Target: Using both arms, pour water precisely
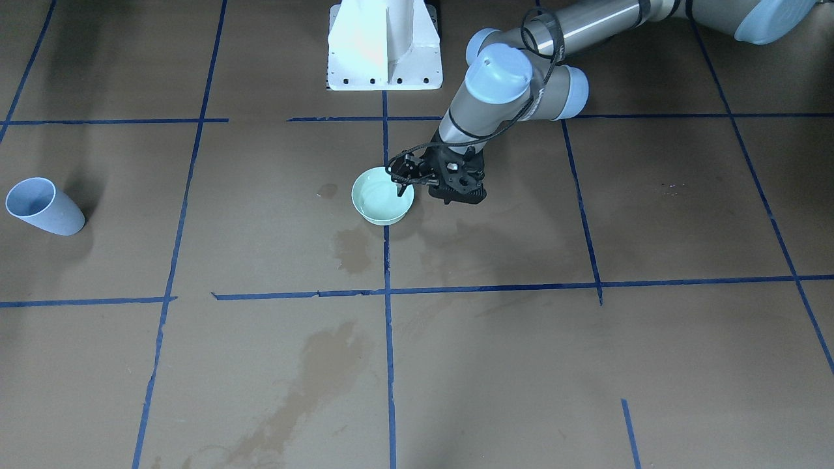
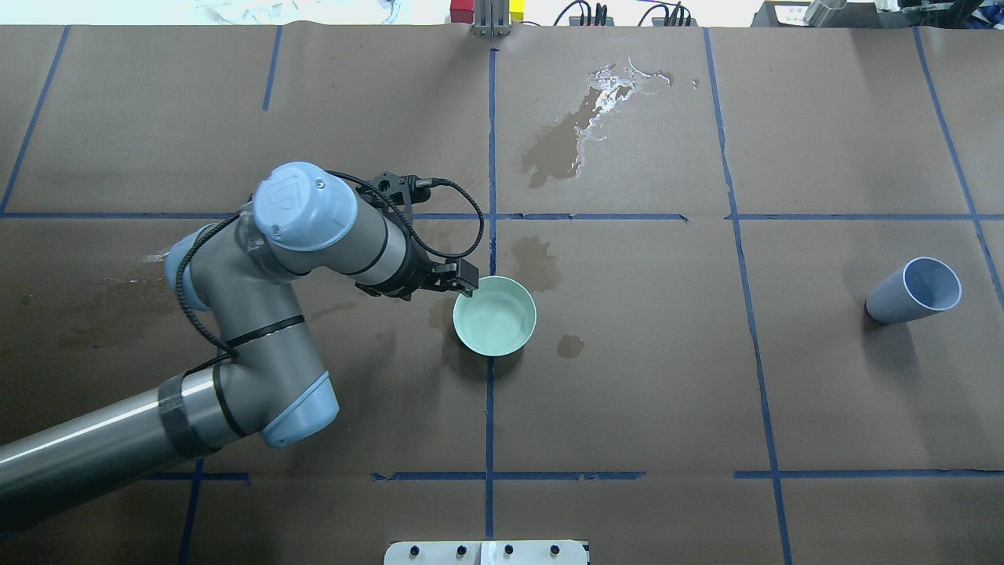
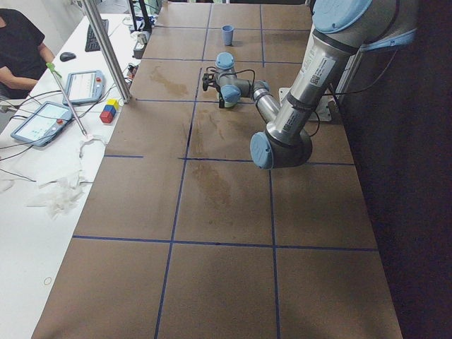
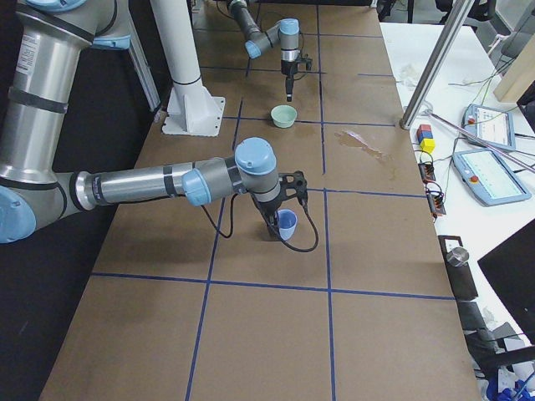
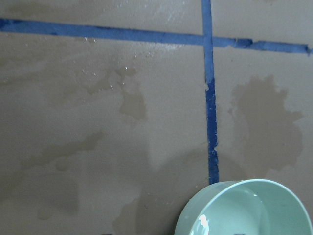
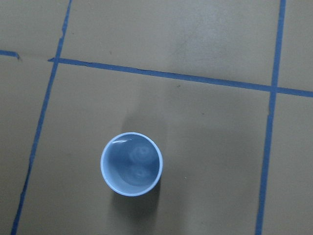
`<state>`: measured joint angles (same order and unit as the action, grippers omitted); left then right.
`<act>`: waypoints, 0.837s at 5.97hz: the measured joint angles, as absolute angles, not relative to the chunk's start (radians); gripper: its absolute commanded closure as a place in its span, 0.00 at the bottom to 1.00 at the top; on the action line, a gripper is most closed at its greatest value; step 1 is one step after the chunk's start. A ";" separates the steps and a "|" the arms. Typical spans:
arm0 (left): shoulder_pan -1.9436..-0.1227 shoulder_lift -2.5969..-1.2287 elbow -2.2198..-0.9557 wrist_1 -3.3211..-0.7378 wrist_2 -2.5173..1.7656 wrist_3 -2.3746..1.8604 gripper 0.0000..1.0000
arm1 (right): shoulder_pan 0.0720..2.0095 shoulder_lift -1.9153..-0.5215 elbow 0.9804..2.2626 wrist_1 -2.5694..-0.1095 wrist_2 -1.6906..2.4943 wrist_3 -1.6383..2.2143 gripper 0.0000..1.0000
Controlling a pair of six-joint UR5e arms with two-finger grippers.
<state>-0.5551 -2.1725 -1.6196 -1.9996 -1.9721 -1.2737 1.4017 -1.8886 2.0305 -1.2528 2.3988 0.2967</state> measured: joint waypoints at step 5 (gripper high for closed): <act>-0.566 -2.109 -1.705 -2.000 -1.967 -1.279 0.00 | 0.999 -2.043 2.028 -0.704 2.061 0.860 0.05</act>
<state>-0.5656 -2.1093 -1.7046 -2.0003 -1.9667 -1.2793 0.9993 -2.0431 2.0284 -0.7041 2.0608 0.8604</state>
